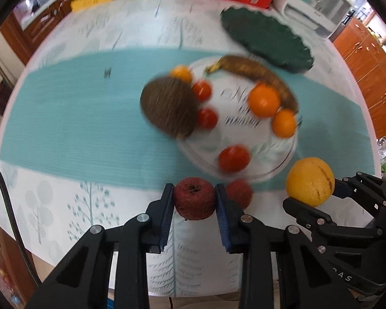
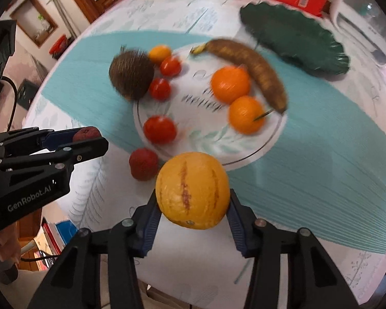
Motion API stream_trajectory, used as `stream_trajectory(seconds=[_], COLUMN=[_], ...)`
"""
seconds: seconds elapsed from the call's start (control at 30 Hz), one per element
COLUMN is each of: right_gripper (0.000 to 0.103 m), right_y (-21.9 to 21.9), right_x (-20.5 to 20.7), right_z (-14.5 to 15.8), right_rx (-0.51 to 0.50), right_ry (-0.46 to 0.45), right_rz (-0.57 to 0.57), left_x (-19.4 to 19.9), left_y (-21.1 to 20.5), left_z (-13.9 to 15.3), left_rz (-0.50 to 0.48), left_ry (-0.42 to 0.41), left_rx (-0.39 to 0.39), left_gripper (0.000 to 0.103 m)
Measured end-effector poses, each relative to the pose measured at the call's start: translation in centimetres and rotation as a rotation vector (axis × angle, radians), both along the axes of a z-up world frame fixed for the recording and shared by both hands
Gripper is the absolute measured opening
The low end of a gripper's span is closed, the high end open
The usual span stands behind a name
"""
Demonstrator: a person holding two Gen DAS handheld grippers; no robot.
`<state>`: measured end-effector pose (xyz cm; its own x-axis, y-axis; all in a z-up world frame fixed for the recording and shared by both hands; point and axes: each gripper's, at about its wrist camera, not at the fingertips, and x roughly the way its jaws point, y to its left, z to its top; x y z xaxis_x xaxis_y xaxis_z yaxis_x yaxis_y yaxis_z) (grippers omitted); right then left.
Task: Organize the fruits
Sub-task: 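Close the left tool on the red apple while the right tool grasps the yellow fruit, then carry the red apple and yellow fruit in both tools over the green plate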
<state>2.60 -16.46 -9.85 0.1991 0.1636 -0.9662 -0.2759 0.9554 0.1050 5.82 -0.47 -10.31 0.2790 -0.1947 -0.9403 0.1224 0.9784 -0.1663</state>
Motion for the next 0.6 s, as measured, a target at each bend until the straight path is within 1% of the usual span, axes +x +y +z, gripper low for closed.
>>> stream_trajectory(seconds=[0.17,0.27,0.37,0.5,0.53,0.6], right_gripper=[0.049,0.049,0.049,0.049,0.049,0.049], right_y=[-2.6,-3.6,-4.9,-7.1,-7.6,-8.8], right_x=[2.0,3.9,6.8,11.2,12.0,14.4], right_z=[4.0,6.0,7.8,8.6,8.6,7.9], right_rx=[0.026,0.013,-0.001,-0.023,-0.027,-0.04], right_ry=[-0.092,-0.151,-0.209,-0.26,-0.263,-0.262], right_rz=[-0.047,-0.083,-0.131,-0.226,-0.245,-0.293], left_x=[2.1,4.4,7.6,12.3,13.7,16.2], left_y=[-2.8,-4.7,-6.1,-8.1,-8.7,-9.8], left_z=[4.5,7.4,9.6,10.8,10.7,10.2], left_rz=[-0.05,-0.07,-0.072,-0.086,-0.097,-0.117], left_ry=[-0.106,-0.195,-0.261,-0.334,-0.338,-0.327], left_rx=[0.012,0.038,0.051,0.075,0.08,0.067], left_gripper=[0.03,0.03,0.03,0.03,0.03,0.03])
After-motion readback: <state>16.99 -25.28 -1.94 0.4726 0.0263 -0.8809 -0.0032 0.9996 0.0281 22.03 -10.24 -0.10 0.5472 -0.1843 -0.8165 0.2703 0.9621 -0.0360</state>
